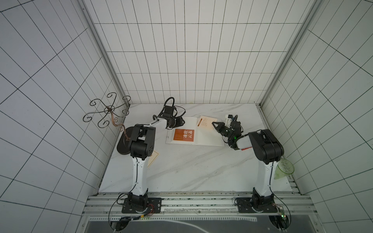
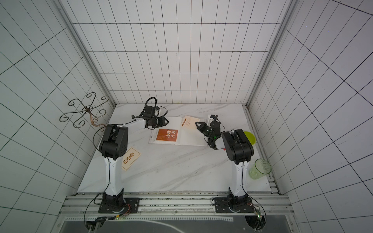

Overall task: Place the photos into the photo albums
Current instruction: Insert the photo into the photo album.

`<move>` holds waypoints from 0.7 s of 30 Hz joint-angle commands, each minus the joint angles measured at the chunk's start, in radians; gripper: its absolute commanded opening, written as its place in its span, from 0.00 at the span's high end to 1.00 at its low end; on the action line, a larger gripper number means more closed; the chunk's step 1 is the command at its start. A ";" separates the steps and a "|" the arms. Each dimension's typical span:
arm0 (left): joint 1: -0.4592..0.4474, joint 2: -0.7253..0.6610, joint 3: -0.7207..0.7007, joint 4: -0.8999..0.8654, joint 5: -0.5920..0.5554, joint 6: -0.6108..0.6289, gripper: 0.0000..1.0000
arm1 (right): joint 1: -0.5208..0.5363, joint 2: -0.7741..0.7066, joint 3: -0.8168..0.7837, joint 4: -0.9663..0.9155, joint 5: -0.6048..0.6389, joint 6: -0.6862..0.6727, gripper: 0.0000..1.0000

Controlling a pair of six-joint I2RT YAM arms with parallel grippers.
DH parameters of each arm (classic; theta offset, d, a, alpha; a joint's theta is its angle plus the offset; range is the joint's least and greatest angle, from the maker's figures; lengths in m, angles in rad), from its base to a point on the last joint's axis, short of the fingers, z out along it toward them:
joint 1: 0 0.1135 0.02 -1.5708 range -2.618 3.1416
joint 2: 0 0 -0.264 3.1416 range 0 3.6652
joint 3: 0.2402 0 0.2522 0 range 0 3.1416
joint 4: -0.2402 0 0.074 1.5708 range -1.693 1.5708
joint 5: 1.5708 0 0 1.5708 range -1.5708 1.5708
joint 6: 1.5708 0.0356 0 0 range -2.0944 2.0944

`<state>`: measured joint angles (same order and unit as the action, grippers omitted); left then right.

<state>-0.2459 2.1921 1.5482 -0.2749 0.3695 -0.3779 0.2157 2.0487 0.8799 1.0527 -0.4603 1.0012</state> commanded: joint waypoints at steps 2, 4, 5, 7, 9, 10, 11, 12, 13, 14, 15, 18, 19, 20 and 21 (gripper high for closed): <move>0.012 0.023 -0.062 -0.094 -0.055 -0.014 0.48 | -0.025 -0.001 0.040 0.043 -0.020 0.018 1.00; 0.012 0.023 -0.071 -0.086 -0.052 -0.019 0.48 | -0.025 0.015 0.044 0.059 -0.036 0.035 1.00; 0.013 0.023 -0.073 -0.086 -0.051 -0.021 0.48 | -0.025 0.022 0.046 0.070 -0.041 0.045 1.00; 0.013 0.024 -0.074 -0.085 -0.050 -0.021 0.48 | -0.025 0.035 0.049 0.082 -0.053 0.061 1.00; 0.014 0.024 -0.074 -0.084 -0.050 -0.021 0.48 | -0.025 0.048 0.054 0.088 -0.067 0.067 1.00; 0.013 0.025 -0.075 -0.085 -0.050 -0.022 0.48 | -0.025 0.054 0.056 0.094 -0.074 0.073 1.00; 0.014 0.027 -0.074 -0.084 -0.050 -0.023 0.48 | -0.025 0.064 0.057 0.100 -0.083 0.082 1.00; 0.014 0.028 -0.074 -0.085 -0.050 -0.025 0.48 | -0.025 0.073 0.059 0.105 -0.092 0.091 1.00; 0.014 0.029 -0.074 -0.084 -0.049 -0.026 0.48 | -0.024 0.080 0.061 0.111 -0.099 0.098 1.00; 0.013 0.029 -0.074 -0.085 -0.045 -0.027 0.48 | -0.025 0.086 0.061 0.114 -0.101 0.102 1.00; 0.013 0.030 -0.075 -0.084 -0.043 -0.028 0.48 | -0.025 0.092 0.059 0.118 -0.101 0.106 1.00; 0.014 0.029 -0.077 -0.085 -0.045 -0.028 0.48 | -0.024 0.107 0.058 0.139 -0.116 0.124 1.00; 0.014 0.028 -0.079 -0.083 -0.045 -0.027 0.48 | -0.024 0.112 0.060 0.145 -0.122 0.131 1.00; 0.013 0.027 -0.079 -0.084 -0.047 -0.027 0.48 | -0.025 0.120 0.061 0.152 -0.129 0.139 1.00; 0.014 0.027 -0.080 -0.083 -0.047 -0.028 0.48 | -0.025 0.125 0.062 0.158 -0.135 0.147 1.00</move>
<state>-0.2440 2.1834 1.5192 -0.2363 0.3706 -0.3958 0.1913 2.1509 0.8803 1.1313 -0.5549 1.1027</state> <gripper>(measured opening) 0.524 0.049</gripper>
